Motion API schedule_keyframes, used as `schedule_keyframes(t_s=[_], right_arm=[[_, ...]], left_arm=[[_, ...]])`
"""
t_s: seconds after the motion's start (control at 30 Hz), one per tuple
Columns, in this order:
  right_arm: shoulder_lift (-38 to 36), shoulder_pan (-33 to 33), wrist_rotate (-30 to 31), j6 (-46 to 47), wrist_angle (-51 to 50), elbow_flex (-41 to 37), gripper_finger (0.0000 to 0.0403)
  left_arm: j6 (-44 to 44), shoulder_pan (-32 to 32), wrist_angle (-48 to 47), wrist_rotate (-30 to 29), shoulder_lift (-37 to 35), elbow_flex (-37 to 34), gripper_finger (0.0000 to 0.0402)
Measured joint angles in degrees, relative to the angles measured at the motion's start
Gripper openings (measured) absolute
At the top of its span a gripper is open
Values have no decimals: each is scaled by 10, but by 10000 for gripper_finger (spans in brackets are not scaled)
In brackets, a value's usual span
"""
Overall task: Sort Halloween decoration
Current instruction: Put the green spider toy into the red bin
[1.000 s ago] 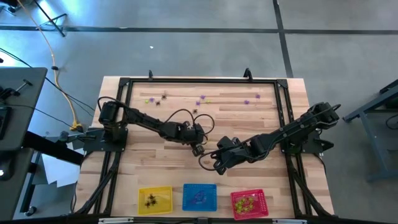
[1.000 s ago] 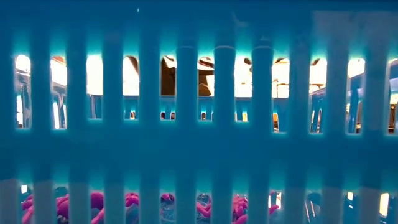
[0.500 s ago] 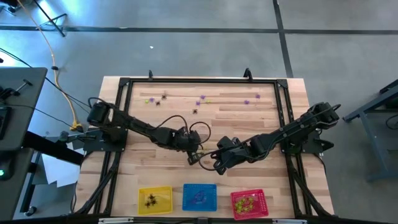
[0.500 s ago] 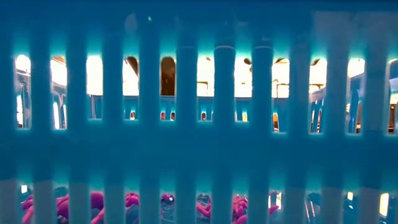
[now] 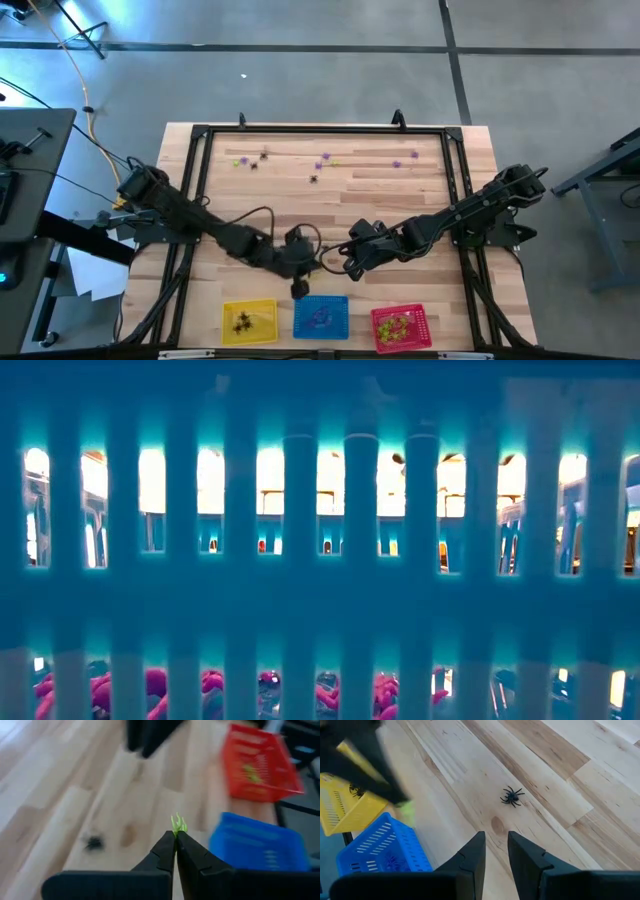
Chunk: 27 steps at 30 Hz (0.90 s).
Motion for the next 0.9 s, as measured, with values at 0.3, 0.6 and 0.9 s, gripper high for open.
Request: schedule_keyframes(t_s=[0.3,0.6,0.9], right_arm=[[0,0,0,0,0,0,79],[0,0,0,0,0,0,79],[0,-3,12,0,6,0,79]], left_arm=[[31,-45,65,-60,-2,1,0],[32,-50,66,-88,-2,1,0],[32,-50,66,-87,-2,1,0]])
